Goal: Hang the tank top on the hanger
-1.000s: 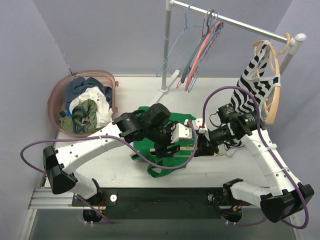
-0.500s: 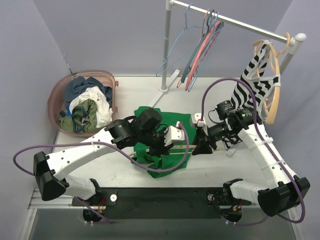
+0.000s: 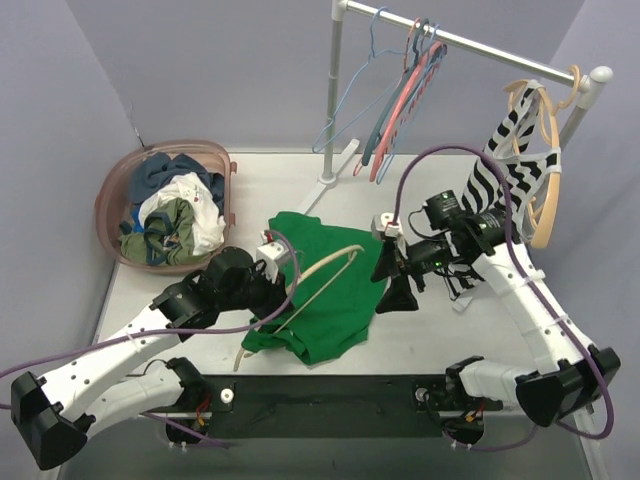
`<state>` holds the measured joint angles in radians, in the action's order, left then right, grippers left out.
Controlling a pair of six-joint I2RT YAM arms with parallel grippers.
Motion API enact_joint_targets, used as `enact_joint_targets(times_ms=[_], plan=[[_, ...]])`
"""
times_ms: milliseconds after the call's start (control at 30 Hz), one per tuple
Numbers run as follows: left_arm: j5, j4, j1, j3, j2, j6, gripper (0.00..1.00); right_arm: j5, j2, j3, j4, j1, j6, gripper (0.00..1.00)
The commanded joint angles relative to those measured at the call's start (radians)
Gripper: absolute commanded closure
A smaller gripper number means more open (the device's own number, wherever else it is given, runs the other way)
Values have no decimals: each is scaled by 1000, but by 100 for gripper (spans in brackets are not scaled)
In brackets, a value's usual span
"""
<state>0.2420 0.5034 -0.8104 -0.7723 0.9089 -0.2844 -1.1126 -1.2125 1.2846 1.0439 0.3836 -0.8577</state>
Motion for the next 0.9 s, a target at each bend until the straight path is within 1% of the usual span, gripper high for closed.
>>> enact_joint_targets(times_ms=[0,33,67,100,133,200,233,267,300,333,367,433,467,500,533,567,600,667,733,867], plan=[[-130,-173,14,21,-80,-269,100,48,-85,-60,-18,148,57,27],[-160,-181,17,37,-100,-297,100,97,-97,-77,-31,225,66,28],[-180,-187,17,41,-110,-341,100,118,-108,-83,-69,266,80,28],[-207,-180,19,44,-125,-369,100,143,-125,-90,-99,302,132,29],[-234,-168,23,47,-133,-395,100,190,-133,-99,-167,373,163,29],[-283,-158,25,62,-154,-444,100,244,-168,-100,-235,434,236,30],[-305,-160,27,68,-162,-455,100,263,-180,-103,-293,492,291,31],[-316,-155,30,79,-168,-478,100,322,-194,-105,-326,518,333,32],[-328,-151,30,85,-183,-483,100,357,-217,-110,-365,549,376,32],[-339,-151,28,91,-191,-487,100,399,-229,-114,-431,575,455,32],[-345,-151,31,106,-200,-484,100,463,-242,-125,-464,627,492,34],[-342,-147,34,119,-219,-475,100,558,-277,-137,-562,672,593,34],[-339,-146,42,125,-223,-457,100,582,-288,-152,-593,716,661,37],[-339,-143,43,137,-232,-453,100,706,-304,-162,-628,736,724,37],[-337,-140,48,142,-238,-449,100,741,-314,-168,-683,754,762,38],[-337,-138,54,146,-245,-432,100,766,-334,-172,-702,777,826,47],[-340,-138,59,151,-258,-424,100,854,-343,-180,-722,787,885,50],[-348,-128,65,151,-268,-401,100,890,-364,-180,-740,793,962,57],[-348,-126,71,145,-271,-386,100,939,-358,-218,-792,795,1031,56],[-353,-132,79,148,-274,-355,100,976,-378,-238,-814,805,1086,52]])
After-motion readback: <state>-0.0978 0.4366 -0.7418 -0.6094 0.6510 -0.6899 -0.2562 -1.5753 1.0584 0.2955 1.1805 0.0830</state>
